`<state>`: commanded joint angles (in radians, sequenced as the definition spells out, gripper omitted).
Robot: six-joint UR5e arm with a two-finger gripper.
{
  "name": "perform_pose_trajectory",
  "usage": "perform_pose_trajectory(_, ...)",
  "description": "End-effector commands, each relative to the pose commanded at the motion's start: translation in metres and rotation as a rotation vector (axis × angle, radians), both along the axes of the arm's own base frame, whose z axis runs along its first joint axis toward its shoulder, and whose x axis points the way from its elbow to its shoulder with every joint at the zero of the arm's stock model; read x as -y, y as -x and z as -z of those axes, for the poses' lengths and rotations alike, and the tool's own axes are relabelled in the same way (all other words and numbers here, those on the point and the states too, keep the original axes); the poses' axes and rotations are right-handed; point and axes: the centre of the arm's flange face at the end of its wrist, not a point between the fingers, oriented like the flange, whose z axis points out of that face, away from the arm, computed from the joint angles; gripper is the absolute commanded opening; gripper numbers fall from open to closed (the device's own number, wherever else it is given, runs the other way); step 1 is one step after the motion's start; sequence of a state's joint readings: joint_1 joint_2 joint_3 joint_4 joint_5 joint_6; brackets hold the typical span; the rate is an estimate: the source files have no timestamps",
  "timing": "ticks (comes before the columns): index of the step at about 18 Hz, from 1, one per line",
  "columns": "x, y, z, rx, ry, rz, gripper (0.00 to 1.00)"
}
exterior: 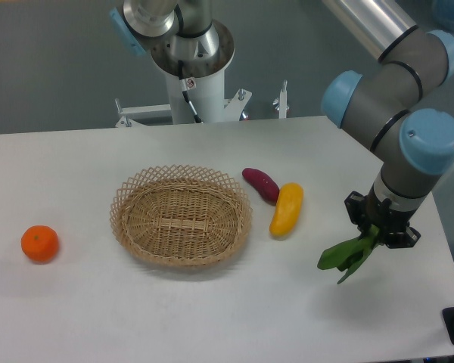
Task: Place the green vegetable on the table
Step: 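Carry the held green bok choy with the gripper past the basket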
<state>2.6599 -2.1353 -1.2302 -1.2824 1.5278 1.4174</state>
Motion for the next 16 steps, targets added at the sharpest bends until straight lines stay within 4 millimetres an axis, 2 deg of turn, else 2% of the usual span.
perform_pose_trajectory(11, -0.014, -0.011, 0.0, 0.002, 0.001, -0.031, 0.29)
perform_pose_trajectory(13, -0.031, -0.025, 0.0, -0.003, 0.007, -0.013, 0.29)
perform_pose_trajectory(16, -0.064, -0.06, 0.0, -0.016, 0.015, 0.012, 0.29)
